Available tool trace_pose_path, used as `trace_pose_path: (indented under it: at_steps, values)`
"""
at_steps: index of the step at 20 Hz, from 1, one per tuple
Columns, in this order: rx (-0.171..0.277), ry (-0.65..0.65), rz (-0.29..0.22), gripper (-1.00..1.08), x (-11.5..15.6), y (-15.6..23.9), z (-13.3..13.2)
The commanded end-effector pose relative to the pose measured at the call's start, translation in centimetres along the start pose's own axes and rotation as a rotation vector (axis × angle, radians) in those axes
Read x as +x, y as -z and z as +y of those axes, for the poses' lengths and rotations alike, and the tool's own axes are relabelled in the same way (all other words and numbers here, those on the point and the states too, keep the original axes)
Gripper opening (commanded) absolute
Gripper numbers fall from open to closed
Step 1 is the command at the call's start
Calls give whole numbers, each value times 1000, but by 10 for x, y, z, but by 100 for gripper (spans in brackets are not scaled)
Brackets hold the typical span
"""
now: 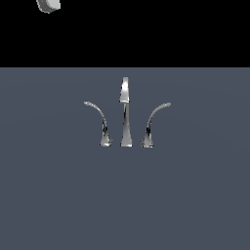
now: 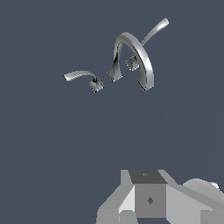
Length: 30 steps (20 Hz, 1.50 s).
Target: Turn on the faucet by rotating a designated handle.
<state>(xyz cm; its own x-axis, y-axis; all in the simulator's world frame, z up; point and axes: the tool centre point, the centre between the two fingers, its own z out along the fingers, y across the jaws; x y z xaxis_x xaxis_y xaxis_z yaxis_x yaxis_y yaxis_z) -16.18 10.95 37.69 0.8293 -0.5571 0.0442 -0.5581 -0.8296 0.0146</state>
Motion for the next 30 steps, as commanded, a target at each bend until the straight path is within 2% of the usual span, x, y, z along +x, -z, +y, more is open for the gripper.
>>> trace_pose_path:
  at_steps: [1,15,30]
  values:
    - [1,-53,-3,-100,4,-11,-11]
    - [3,-330,-19,-100,37,-67,-65]
    - [0,-611,-32,-100,84,-124,-107]
